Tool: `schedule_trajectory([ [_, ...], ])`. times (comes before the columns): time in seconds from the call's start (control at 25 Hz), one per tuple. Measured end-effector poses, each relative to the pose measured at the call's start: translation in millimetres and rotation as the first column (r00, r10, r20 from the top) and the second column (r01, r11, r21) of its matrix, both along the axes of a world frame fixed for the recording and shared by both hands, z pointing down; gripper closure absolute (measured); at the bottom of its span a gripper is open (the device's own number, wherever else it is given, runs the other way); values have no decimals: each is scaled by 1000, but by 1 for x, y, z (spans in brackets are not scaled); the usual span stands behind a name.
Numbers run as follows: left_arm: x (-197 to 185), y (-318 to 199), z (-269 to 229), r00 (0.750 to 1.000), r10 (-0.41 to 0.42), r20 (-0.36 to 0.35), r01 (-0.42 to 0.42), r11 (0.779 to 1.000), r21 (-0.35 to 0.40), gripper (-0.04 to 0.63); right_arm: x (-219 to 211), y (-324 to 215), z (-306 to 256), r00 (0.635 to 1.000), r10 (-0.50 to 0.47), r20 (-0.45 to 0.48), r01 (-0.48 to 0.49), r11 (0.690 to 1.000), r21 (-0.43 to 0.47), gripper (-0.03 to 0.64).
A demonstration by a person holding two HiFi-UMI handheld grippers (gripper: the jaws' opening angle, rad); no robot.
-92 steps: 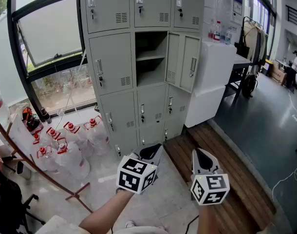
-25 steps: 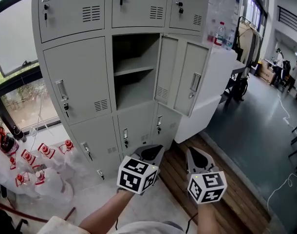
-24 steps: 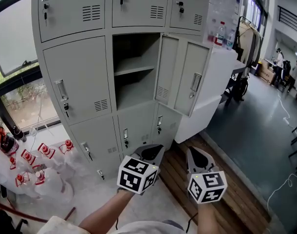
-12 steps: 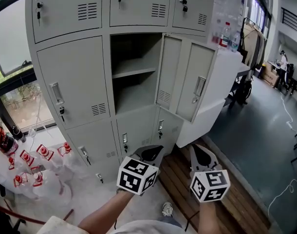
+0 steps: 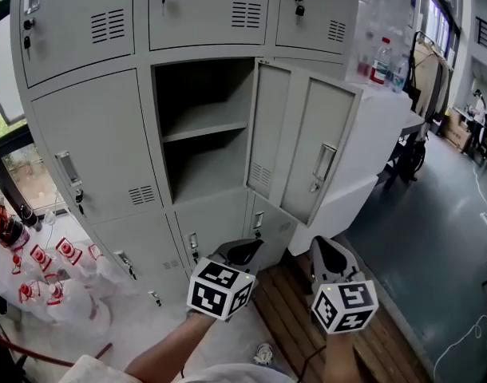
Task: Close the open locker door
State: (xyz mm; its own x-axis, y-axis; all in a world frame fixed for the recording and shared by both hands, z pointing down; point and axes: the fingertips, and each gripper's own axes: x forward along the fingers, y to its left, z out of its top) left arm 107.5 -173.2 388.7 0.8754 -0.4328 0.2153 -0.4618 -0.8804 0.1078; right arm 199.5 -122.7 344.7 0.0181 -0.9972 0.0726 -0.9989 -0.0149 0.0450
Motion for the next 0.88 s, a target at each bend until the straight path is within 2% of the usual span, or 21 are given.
schedule_trajectory([
  [0.4,65,-44,-9,998,-64,11,64,998,5,589,65,-49,-14,995,-97,17,96,995,37,611],
  [0.72,96,-61,-5,991,-128,29,128,992,3,589,94,-75,-24,979,-203,13,202,978,60,606],
  [0.88,105,-71,-4,986,-166,34,166,986,5,589,102,-87,-29,963,-269,6,268,961,67,571],
])
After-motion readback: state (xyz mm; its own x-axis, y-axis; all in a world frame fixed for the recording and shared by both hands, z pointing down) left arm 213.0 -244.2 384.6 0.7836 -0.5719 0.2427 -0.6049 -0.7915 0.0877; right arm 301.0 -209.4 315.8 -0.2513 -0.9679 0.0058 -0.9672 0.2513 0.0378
